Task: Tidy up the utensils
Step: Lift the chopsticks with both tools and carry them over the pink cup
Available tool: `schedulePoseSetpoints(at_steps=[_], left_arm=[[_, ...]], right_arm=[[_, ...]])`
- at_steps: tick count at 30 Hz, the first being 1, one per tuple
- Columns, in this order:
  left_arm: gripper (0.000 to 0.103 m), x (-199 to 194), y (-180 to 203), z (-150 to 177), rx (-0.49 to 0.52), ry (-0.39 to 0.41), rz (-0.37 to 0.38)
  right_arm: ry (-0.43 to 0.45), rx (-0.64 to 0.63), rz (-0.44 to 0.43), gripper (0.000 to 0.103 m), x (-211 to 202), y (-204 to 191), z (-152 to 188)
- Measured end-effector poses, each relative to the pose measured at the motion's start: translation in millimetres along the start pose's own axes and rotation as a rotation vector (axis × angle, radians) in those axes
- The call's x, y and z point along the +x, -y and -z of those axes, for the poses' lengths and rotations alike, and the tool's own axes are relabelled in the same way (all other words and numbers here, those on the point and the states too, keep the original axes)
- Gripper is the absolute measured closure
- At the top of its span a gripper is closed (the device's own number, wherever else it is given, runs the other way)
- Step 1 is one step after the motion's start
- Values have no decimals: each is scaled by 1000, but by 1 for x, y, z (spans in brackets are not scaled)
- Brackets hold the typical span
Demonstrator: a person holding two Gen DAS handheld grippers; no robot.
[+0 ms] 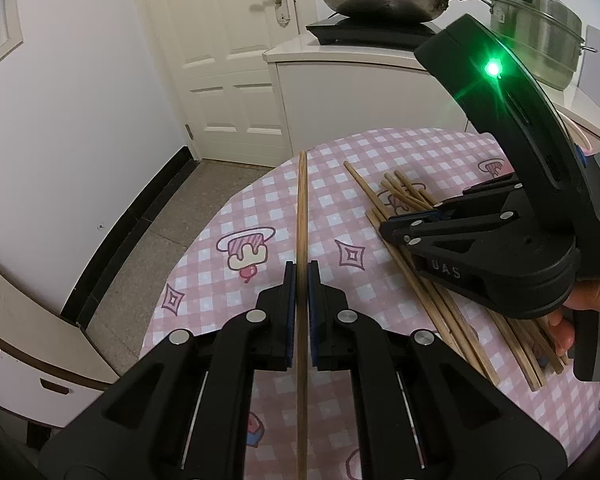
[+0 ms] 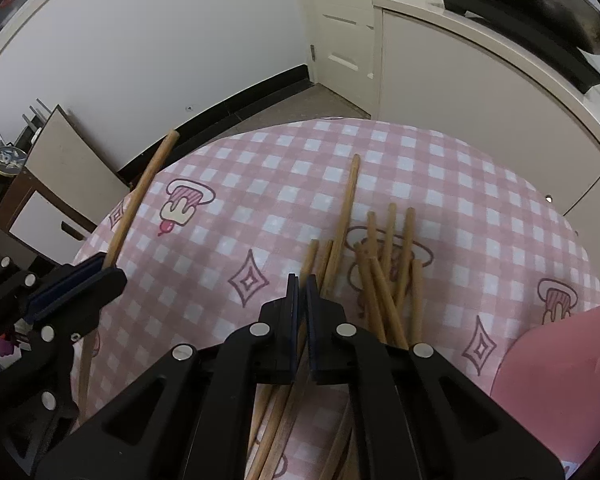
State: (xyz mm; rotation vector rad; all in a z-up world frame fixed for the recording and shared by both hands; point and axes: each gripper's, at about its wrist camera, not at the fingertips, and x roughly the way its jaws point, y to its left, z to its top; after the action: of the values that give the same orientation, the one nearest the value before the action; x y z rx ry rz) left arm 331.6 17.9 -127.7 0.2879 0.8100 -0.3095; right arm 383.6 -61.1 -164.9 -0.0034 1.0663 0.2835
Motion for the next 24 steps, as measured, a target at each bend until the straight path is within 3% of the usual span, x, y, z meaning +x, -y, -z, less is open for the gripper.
schedulePoseSetpoints(at_steps=[4, 12, 15, 24], left_arm=[[97, 1, -1, -1, -8, -7, -1], [97, -5, -9, -5, -47, -4, -4], [97, -19, -9, -8, -62, 22, 1], [97, -81, 10, -30, -81, 160, 28]], right_arm=[[-22, -6, 17, 95, 6, -4, -4], [17, -46, 29, 96, 5, -13, -3], [83, -28, -50, 97, -18, -11, 3], [294, -63, -133, 98, -115, -6, 16]])
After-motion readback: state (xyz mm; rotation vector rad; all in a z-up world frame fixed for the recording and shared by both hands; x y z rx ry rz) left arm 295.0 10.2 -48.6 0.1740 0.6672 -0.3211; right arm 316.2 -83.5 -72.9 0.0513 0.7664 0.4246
